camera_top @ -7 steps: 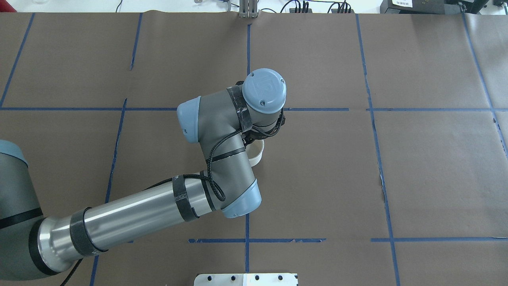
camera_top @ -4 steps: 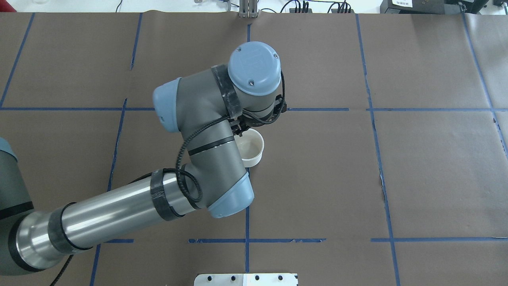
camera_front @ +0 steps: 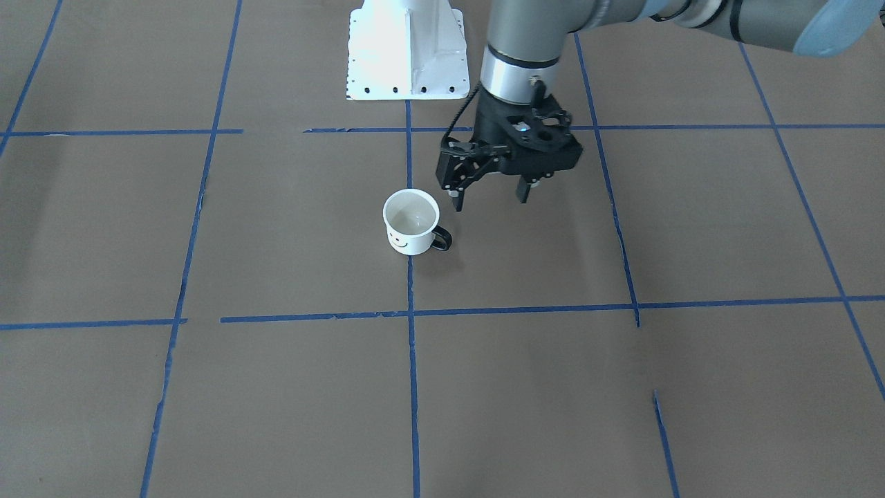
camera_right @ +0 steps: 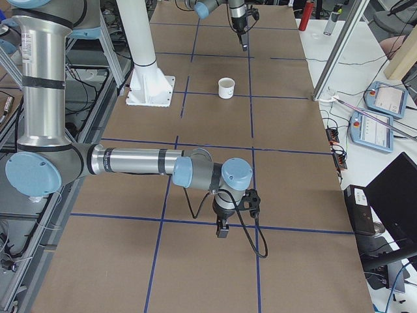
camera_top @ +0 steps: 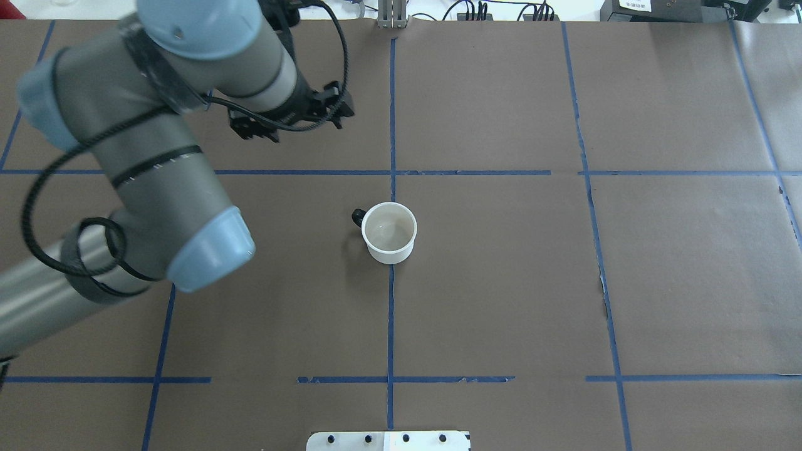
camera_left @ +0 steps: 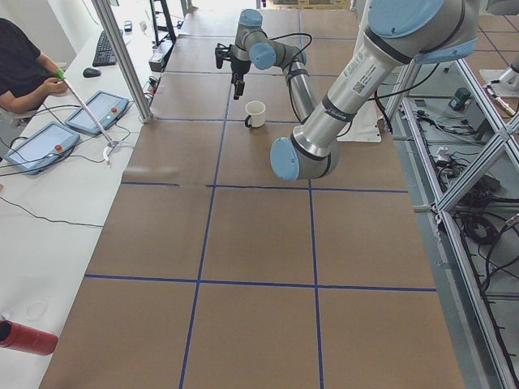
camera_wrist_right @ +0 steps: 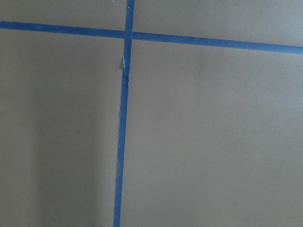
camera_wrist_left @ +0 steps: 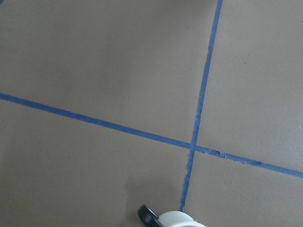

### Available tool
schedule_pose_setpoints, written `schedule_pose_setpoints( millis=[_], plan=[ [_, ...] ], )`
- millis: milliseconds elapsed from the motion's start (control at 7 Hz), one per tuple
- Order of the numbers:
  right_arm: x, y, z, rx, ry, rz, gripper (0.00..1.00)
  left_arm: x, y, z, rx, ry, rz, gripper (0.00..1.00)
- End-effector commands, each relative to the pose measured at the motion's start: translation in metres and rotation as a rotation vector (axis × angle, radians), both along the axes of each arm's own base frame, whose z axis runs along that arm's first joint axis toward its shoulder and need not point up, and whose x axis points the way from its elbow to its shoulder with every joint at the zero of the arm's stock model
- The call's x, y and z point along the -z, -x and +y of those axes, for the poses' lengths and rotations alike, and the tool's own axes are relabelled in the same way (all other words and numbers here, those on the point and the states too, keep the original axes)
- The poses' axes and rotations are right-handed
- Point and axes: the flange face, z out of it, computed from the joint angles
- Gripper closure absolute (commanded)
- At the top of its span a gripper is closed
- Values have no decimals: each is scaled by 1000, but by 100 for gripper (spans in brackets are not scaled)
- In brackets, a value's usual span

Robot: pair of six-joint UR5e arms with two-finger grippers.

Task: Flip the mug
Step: 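Open the left gripper and withdraw the left arm away from the mug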

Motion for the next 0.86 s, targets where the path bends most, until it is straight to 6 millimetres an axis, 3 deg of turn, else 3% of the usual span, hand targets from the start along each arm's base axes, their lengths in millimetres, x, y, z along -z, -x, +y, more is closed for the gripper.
schedule_pose_setpoints(
  millis=[0, 143, 286, 429, 571, 714],
  plan=[
    [0, 0, 0, 0, 0, 0, 0, -80, 114, -41, -50, -108, -71, 0],
    [0, 0, 0, 0, 0, 0, 0, -132, 161, -55, -134, -183, -132, 0],
    [0, 0, 0, 0, 0, 0, 0, -183, 232, -66, -201, -212, -163, 0],
    [0, 0, 0, 0, 0, 0, 0, -238, 304, -60, -274, -271, -212, 0],
    [-1, 0, 0, 0, 1, 0, 0, -303, 361, -35, -330, -272, -219, 0],
    [-1, 0, 0, 0, 1, 0, 0, -353, 421, -5, -358, -294, -247, 0]
  ],
)
